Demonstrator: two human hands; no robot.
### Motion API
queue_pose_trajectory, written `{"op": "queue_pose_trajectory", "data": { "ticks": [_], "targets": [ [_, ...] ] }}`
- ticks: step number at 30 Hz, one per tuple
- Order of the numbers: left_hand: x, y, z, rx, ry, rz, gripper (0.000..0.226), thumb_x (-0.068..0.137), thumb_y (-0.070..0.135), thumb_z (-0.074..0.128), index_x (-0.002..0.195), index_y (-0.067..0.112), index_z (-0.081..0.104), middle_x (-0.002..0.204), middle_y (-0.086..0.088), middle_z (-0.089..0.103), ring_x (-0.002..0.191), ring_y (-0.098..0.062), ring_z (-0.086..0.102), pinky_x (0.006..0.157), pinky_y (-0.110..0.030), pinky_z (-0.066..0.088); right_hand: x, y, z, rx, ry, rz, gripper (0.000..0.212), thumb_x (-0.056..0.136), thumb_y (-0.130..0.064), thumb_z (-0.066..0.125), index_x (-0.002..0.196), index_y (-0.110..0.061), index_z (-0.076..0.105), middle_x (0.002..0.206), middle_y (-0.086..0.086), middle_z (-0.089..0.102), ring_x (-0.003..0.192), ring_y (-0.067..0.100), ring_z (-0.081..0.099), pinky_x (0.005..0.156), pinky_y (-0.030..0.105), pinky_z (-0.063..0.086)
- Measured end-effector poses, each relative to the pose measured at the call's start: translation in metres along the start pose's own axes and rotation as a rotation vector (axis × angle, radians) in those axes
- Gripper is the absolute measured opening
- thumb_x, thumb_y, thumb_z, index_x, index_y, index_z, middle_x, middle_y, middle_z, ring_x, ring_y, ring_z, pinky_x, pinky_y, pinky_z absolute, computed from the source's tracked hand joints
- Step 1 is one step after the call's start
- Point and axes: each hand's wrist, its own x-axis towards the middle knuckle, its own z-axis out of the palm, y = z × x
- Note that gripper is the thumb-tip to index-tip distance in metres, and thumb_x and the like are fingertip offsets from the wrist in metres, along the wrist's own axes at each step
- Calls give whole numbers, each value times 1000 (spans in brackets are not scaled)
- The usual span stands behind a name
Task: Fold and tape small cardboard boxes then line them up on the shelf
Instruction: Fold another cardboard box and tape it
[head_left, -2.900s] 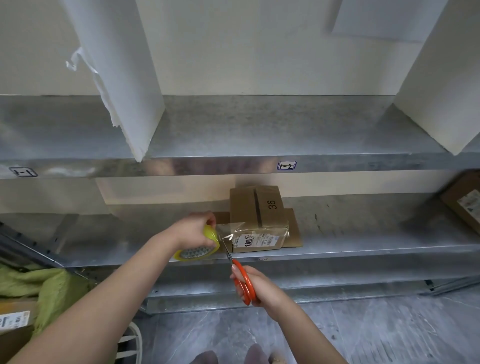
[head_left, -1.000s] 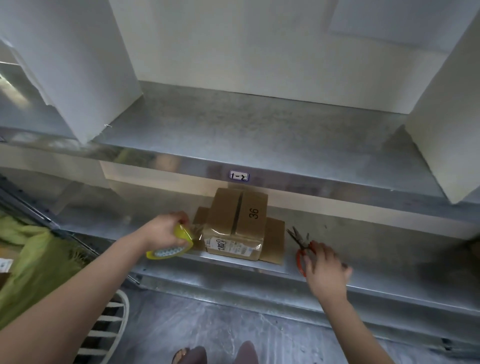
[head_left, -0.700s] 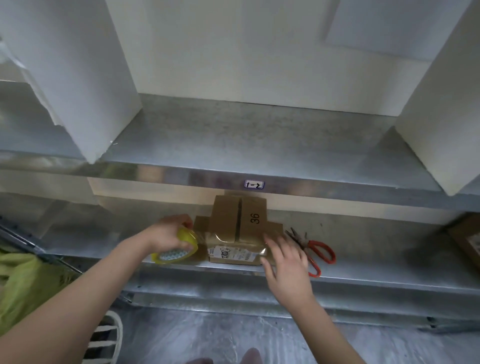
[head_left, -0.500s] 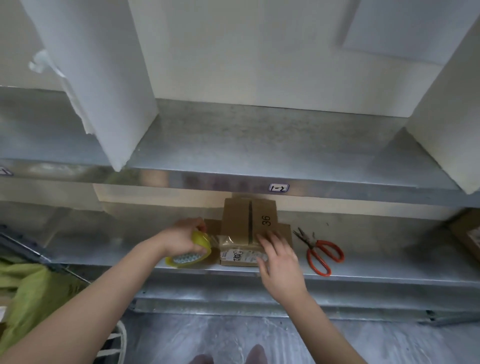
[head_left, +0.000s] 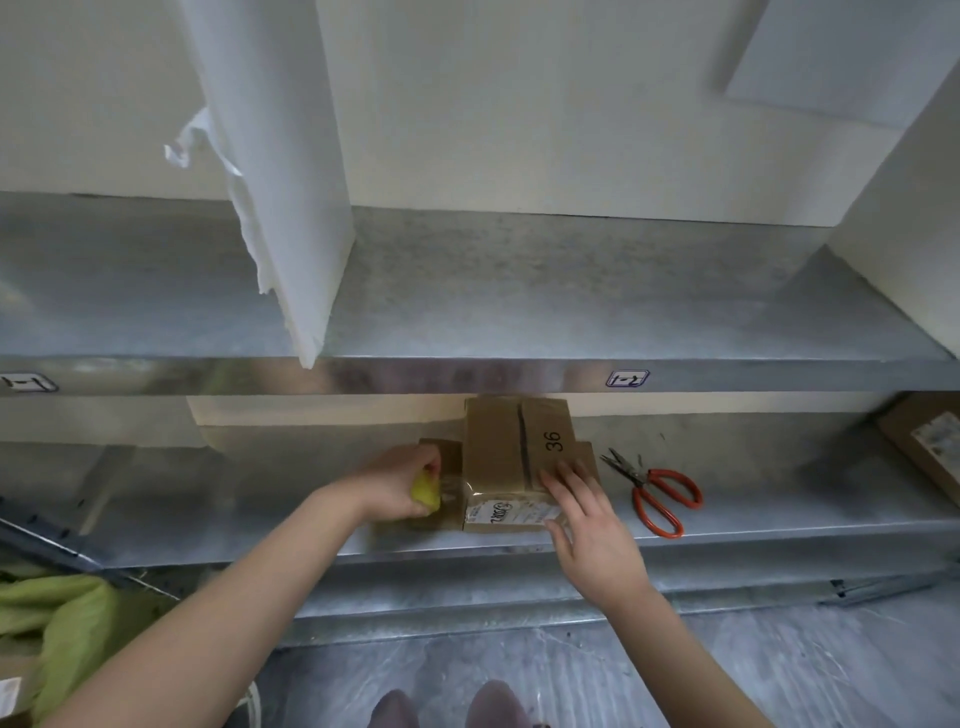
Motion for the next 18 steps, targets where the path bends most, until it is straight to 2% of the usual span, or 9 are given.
{"op": "queue_pose_trajectory", "data": {
  "ticks": [5, 9, 13, 15, 18],
  "targets": [
    [6, 1, -7, 183, 3, 57, 36, 74, 23, 69, 99, 30, 44, 92, 8, 50, 77, -14, 45, 58, -28, 32, 1, -2, -3, -24, -54, 8, 55, 98, -27, 52, 150, -26, 34, 155, -3, 35, 147, 18, 23, 115, 29, 23],
    [8, 4, -12, 272, 15, 79, 35, 74, 19, 66, 96, 31, 42, 98, 4, 57, 83, -18, 50, 69, -33, 44, 1, -4, -6, -31, -71, 5, 55, 98, -28, 51, 150, -27, 33, 155, -2, 35, 147, 19, 23, 114, 32, 28],
    [7, 5, -13, 314, 23, 85, 35, 74, 15, 64, 95, 29, 40, 102, 2, 58, 89, -23, 53, 71, -34, 43, 1, -3, -6, -35, -97, -4, 56, 100, -29, 46, 152, -28, 28, 158, -4, 28, 149, 17, 15, 117, 30, 24],
    [5, 5, -10, 319, 24, 69, 36, 74, 14, 64, 97, 28, 41, 103, 2, 59, 87, -22, 52, 68, -33, 42, 0, -2, -6, -28, -95, 1, 56, 100, -27, 45, 152, -29, 27, 158, -5, 27, 149, 16, 13, 117, 28, 19],
    [2, 2, -7, 250, 56, 28, 38, 74, 19, 69, 103, 27, 45, 104, 3, 59, 83, -20, 48, 63, -29, 33, 0, -3, -5, -21, -91, 15, 56, 100, -28, 45, 152, -31, 26, 159, -6, 25, 149, 14, 11, 117, 26, 16]
  ]
}}
